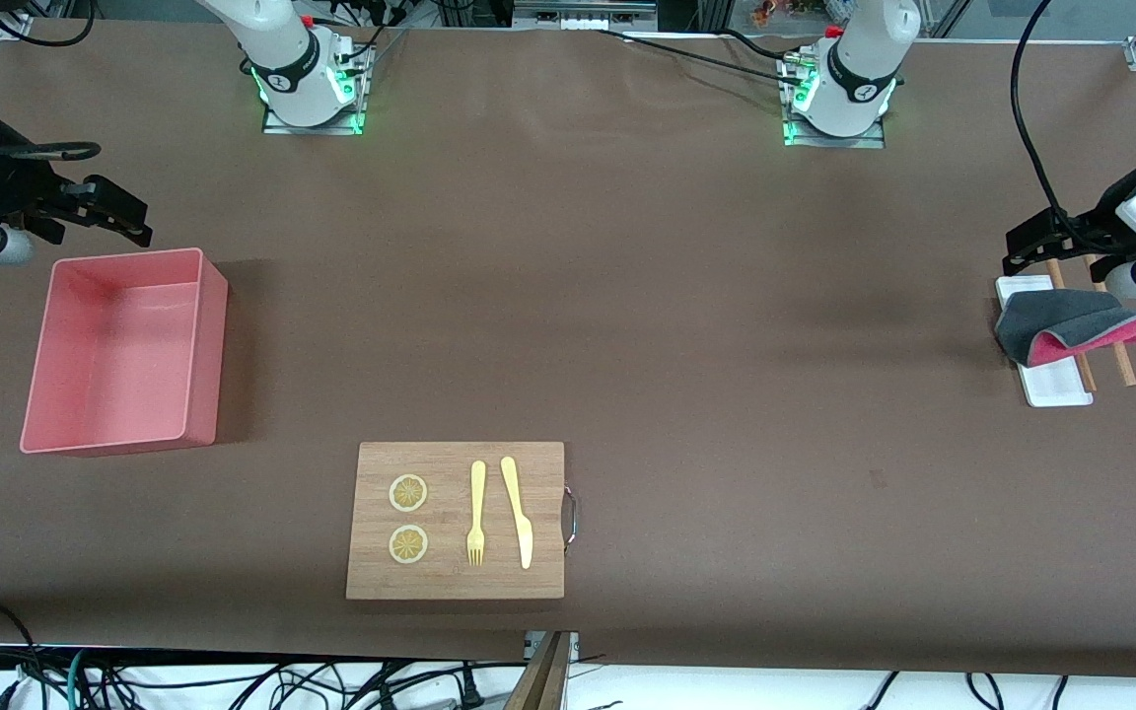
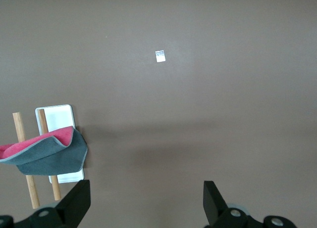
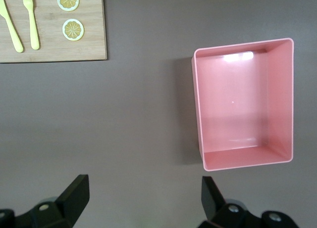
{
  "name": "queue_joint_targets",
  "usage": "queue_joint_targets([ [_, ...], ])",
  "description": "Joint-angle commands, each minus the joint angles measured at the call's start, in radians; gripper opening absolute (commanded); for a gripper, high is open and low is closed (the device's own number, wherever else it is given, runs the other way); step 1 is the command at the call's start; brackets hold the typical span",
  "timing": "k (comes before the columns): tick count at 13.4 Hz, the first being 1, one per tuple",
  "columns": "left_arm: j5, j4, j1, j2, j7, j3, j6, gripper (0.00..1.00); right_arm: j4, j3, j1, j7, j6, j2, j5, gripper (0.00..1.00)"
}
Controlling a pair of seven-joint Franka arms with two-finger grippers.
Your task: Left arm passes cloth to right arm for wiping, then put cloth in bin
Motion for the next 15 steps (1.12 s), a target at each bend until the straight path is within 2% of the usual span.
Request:
queue_joint_targets([
  [1, 0.032, -0.014, -0.012, -0.020, 0.017, 0.003, -0.007, 1.00, 0.015, 0.002, -0.001, -0.002, 0.000, 0.003, -0.001, 1.00],
  [15, 0.026, -0.006, -0.003, -0.014, 0.017, 0.003, -0.058, 1.00, 0.015, 0.002, -0.001, -0.010, -0.001, 0.002, 0.000, 1.00],
])
